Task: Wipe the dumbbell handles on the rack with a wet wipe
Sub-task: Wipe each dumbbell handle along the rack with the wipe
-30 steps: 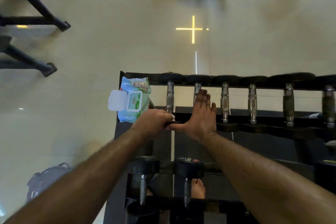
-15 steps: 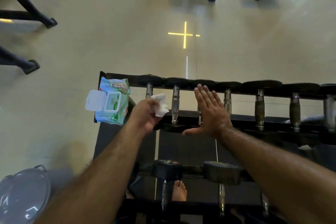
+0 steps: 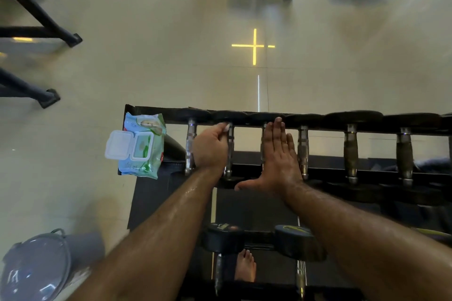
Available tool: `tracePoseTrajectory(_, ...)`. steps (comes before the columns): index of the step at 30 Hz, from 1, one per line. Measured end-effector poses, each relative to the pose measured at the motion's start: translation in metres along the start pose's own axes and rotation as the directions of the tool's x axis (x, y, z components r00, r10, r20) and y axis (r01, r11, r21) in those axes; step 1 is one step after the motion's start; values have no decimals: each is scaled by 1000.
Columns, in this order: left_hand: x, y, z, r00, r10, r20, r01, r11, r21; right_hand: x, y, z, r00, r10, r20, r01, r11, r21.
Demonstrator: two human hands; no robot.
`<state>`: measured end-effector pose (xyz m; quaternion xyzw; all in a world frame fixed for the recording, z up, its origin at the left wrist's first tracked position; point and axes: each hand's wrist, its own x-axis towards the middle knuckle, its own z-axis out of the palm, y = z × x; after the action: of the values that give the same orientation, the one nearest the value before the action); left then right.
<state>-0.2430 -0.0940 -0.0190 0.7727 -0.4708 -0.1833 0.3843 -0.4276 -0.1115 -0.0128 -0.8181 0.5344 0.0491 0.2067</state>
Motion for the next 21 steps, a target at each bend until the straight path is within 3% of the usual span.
tracePoseTrajectory(4, -19, -11, 16, 985, 120, 121, -126, 991, 44, -3, 3, 0, 1000, -3, -29, 3, 1000, 5)
tracePoseTrajectory(9, -21, -17, 5, 972, 97, 213, -126, 984, 125, -5, 20, -8, 994, -108, 1, 108, 991, -81)
tracePoseTrajectory(12, -19, -15, -3, 968, 85, 238, -123, 981, 148, -11, 67, -20, 940, -290, 178, 333, 893, -304)
tracePoseTrajectory(14, -21, -11, -5, 967, 79, 242, -112, 985, 128, -11, 93, -31, 900, -289, 326, 409, 820, -401)
tracePoseTrajectory(17, -23, -8, -4, 972, 55, 228, -85, 989, 125, -9, 102, -34, 925, -143, 353, 292, 861, -417)
tracePoseTrajectory(21, -23, -7, -3, 969, 29, 247, -67, 987, 147, -17, 97, -26, 964, -38, 265, 124, 940, -318)
